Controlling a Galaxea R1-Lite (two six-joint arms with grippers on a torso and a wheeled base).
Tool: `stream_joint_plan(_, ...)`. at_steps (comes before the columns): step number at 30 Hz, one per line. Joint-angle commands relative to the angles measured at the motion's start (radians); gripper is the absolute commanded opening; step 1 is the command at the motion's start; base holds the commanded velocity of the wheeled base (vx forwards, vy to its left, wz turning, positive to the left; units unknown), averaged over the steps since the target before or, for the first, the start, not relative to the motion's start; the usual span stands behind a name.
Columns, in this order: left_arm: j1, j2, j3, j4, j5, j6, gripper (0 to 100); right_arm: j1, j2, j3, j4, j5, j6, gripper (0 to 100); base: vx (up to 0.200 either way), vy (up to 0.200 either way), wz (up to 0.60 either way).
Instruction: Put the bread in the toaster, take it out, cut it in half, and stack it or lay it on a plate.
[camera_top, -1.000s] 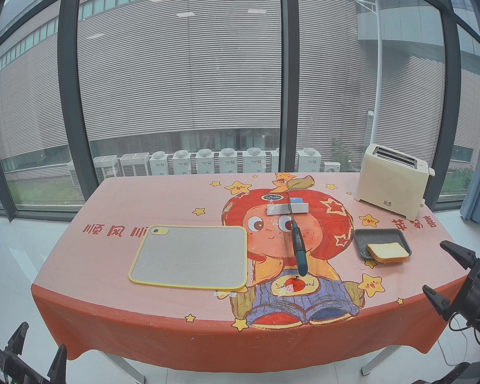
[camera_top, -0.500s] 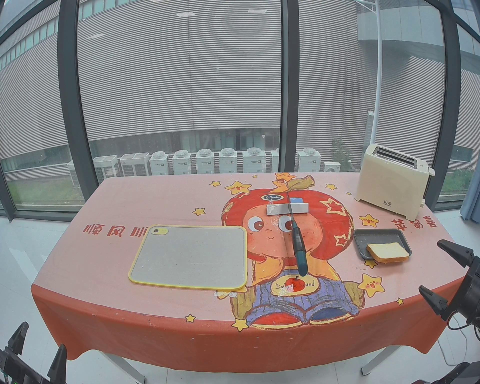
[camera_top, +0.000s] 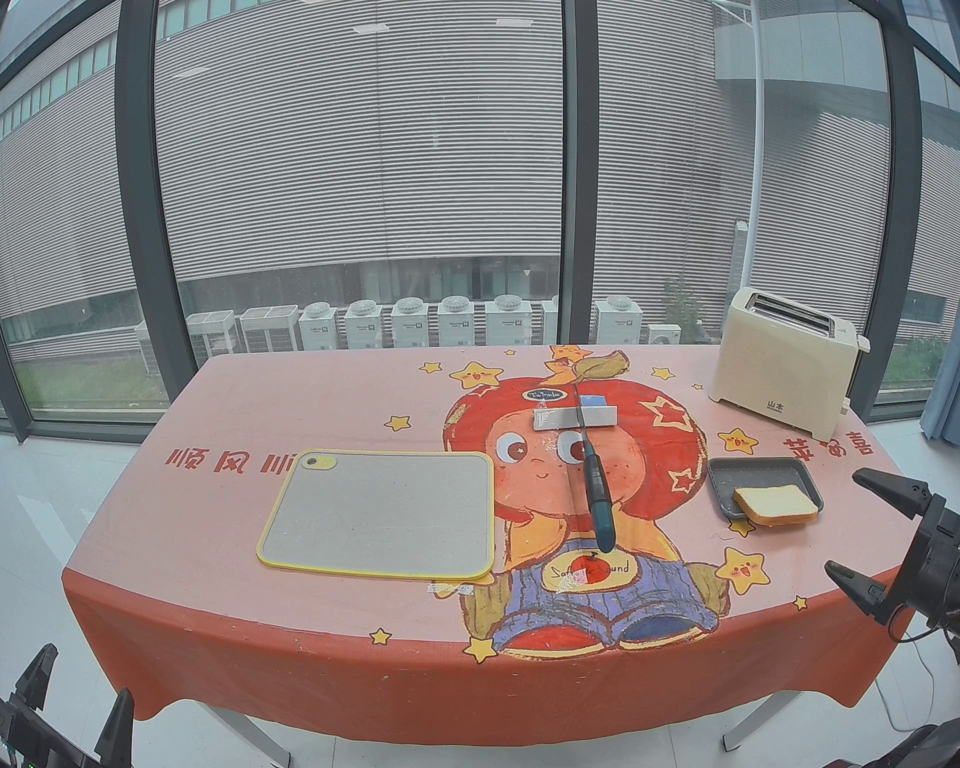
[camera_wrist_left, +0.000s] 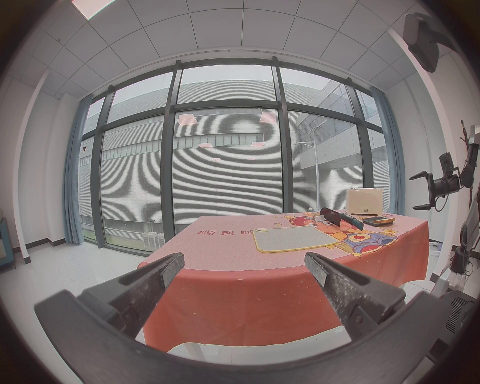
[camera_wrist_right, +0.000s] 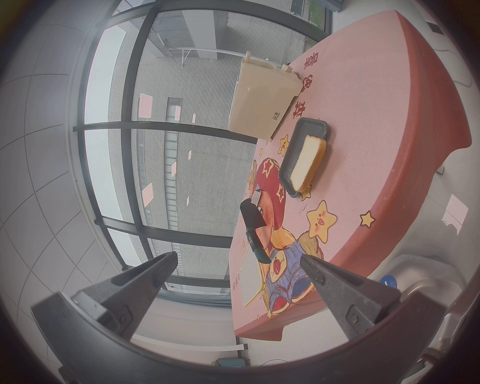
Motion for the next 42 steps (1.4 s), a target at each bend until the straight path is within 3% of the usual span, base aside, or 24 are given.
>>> stream_joint_plan(1, 0.000, 0.001, 0.018, 0.001, 0.000, 0.000, 100, -0.004, -0.064, 0.042, 0.005, 0.002, -0.003, 100, 0.000, 0.000, 0.00)
stream_joint_plan(6, 0.000, 0.001, 0.018, -0.001, -0.001, 0.000, 100, -0.039, 0.000, 0.039, -0.001, 0.006, -0.019, 100, 0.000, 0.000, 0.00)
stream_joint_plan(13, 0.000, 0.001, 0.018, 0.001, 0.000, 0.000, 100, -0.088, 0.086, 0.056, -0.073, 0.058, -0.019, 100, 0.000, 0.000, 0.00)
stream_joint_plan(24, 0.000, 0.001, 0.018, 0.001, 0.000, -0.001, 100, -0.143, 0.232, 0.077, -0.191, 0.075, -0.020, 100, 0.000, 0.000, 0.00)
stream_joint_plan(41, -0.001, 0.001, 0.018, 0.001, 0.000, 0.000, 100, -0.185, 0.353, 0.077, -0.262, 0.086, -0.020, 100, 0.000, 0.000, 0.00)
stream_joint_plan(42, 0.000, 0.001, 0.018, 0.001, 0.000, 0.000, 100, -0.194, 0.362, 0.077, -0.262, 0.117, -0.020, 100, 0.000, 0.000, 0.00)
